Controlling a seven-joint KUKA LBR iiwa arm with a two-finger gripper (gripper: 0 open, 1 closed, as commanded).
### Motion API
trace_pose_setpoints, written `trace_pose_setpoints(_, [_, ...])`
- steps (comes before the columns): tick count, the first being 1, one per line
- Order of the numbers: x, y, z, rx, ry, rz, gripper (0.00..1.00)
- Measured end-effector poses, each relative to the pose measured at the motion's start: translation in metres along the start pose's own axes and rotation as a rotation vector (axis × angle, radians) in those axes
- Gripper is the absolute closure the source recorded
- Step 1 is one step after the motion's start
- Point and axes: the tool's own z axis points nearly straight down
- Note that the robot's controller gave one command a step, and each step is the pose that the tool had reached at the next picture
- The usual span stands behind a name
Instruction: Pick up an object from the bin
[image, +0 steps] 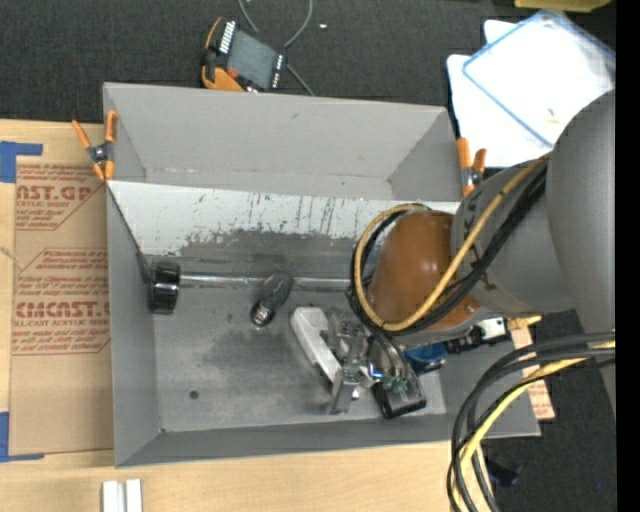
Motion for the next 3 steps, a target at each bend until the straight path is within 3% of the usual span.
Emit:
trace_pose_setpoints(1, [-0.04, 0.003, -0.083, -0.002, -0.01, 0.06, 0.0])
trace_pose_setpoints(2, [0.006, 0.0, -0.019, 0.001, 0.009, 0.131, 0.0])
trace_pose_setpoints(3, [-0.089, -0.027, 0.008, -0.004, -0.019, 0.117, 0.0])
